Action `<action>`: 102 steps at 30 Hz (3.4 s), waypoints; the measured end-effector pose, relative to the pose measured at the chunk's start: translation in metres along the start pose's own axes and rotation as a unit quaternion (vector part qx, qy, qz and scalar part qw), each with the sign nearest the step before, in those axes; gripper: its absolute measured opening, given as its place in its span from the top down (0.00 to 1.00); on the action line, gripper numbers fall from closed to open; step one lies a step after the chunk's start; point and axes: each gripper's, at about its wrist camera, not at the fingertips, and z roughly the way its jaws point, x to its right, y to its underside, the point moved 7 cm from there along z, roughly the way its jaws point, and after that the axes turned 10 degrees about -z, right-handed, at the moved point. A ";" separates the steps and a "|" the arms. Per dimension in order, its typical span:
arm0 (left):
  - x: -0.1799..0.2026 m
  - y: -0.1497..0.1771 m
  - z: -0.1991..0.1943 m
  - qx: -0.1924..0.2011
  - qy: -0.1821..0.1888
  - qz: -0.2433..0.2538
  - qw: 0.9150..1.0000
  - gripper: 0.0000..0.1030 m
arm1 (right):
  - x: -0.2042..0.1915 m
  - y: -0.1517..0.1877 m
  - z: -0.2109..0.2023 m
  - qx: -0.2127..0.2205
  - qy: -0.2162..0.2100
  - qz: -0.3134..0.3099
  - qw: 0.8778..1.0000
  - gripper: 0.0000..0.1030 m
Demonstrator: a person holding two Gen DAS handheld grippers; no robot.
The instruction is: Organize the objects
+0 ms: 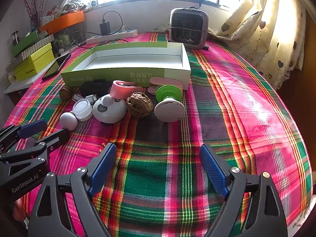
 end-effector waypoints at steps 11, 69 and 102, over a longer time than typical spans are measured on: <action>0.000 0.000 0.000 0.000 0.000 0.000 1.000 0.43 | 0.000 0.000 0.000 0.000 0.000 0.000 1.000 0.16; 0.002 -0.023 0.016 -0.015 0.037 0.039 0.998 0.43 | 0.038 -0.035 0.034 -0.033 -0.017 -0.009 0.999 0.27; -0.013 -0.028 0.015 -0.008 0.043 0.008 0.999 0.72 | 0.033 -0.037 0.031 -0.020 -0.019 -0.014 1.000 0.66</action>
